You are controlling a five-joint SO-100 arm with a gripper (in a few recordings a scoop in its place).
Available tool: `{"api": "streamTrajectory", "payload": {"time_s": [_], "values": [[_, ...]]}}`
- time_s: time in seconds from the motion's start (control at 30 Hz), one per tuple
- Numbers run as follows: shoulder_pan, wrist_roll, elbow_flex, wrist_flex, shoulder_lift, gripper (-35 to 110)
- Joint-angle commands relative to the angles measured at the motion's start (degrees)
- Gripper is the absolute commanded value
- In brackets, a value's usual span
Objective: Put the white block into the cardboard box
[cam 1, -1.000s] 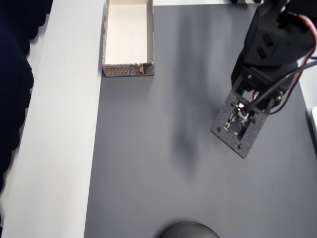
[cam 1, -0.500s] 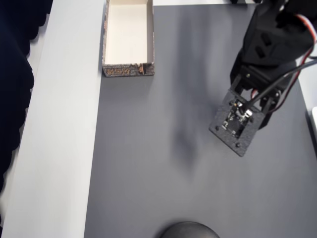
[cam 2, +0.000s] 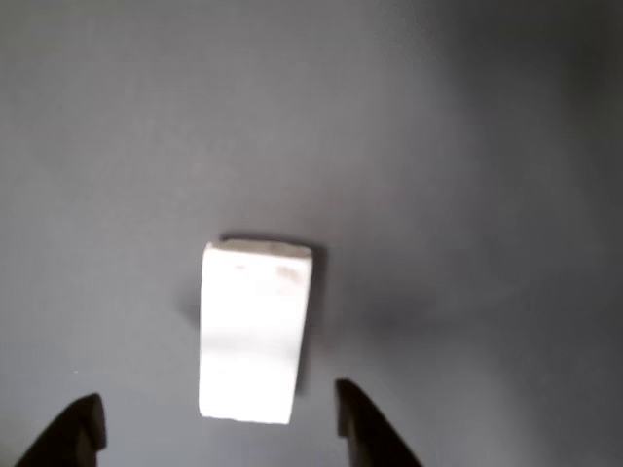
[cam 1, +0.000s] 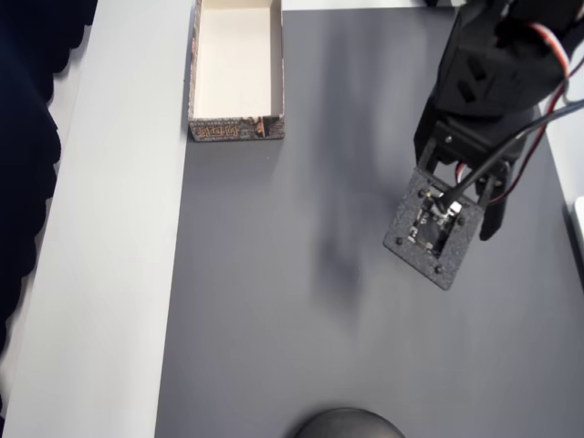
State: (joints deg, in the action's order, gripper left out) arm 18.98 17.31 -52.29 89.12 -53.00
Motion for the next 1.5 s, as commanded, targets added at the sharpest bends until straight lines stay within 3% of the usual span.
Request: {"api": "streamTrajectory", "payload": {"time_s": [0.0, 1.47], "values": [[0.53, 0.7, 0.62, 0.0, -2.55, 35], [-0.7, 0.44, 5.1, -1.32, 5.36, 34]]}}
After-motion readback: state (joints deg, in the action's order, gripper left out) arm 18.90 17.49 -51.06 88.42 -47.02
